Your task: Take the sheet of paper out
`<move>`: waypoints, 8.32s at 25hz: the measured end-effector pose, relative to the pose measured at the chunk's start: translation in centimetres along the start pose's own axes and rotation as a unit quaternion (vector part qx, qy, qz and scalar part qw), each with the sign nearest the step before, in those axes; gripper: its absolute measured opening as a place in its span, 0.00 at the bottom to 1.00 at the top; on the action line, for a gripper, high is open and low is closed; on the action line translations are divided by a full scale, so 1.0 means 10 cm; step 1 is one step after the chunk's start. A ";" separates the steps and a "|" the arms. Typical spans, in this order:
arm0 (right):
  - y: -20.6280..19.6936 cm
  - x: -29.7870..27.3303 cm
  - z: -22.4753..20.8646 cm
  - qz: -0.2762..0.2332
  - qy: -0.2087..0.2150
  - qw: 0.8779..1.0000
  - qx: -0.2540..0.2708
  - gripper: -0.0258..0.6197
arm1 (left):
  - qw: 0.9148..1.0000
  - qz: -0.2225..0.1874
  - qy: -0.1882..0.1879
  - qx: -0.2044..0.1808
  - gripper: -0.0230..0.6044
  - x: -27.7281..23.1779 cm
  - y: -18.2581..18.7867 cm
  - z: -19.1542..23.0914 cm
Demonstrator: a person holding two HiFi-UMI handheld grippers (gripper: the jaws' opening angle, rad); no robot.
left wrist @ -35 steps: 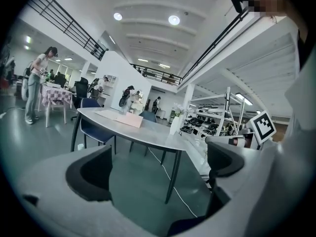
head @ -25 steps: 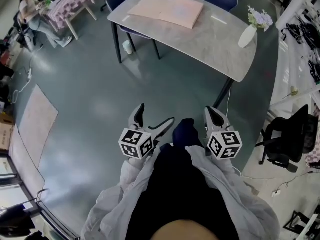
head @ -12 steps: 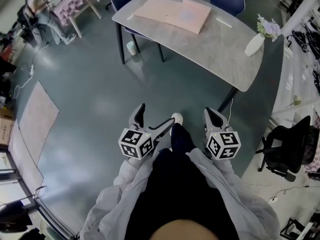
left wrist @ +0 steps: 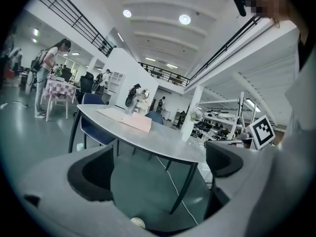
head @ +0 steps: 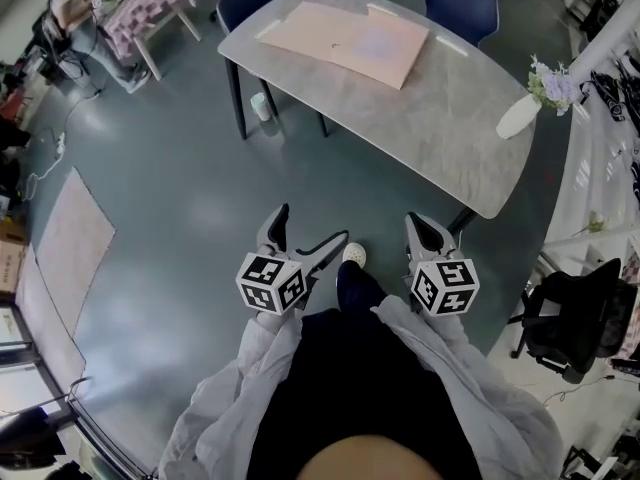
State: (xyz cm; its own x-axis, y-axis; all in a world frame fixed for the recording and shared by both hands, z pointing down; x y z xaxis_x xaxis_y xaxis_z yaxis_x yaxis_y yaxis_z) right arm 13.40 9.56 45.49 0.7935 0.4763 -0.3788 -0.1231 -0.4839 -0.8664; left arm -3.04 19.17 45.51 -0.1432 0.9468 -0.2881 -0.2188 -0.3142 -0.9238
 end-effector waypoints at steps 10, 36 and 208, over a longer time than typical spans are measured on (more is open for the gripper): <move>0.62 -0.96 -0.37 0.007 0.024 1.000 0.015 0.06 | 1.000 -0.010 0.021 0.021 0.96 -0.83 0.45 0.60; 0.94 -1.65 -0.76 -0.001 0.019 1.000 0.007 0.06 | 0.999 -0.026 0.024 0.011 0.94 -1.53 0.69 1.13; 2.18 -4.64 -2.26 0.031 -0.163 0.976 -0.142 0.06 | 0.957 0.274 -0.094 -0.005 0.03 -6.28 1.60 4.07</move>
State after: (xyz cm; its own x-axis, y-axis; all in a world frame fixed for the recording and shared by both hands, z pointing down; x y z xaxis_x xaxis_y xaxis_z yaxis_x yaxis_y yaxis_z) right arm -12.62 -39.70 51.49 0.5522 0.6248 -0.5520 0.0420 -0.6821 -0.7301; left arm -36.79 -48.18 59.07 -0.4052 0.6104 -0.6806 -0.0525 -0.7587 -0.6493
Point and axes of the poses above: the fingertips, and each gripper's own axes: x backward along the fingers, z to its left, y out of its top, the point moved 2 cm from there along x, backward along the fingers, and after that the axes turned 7 degrees about -x, right-handed, at the moved point
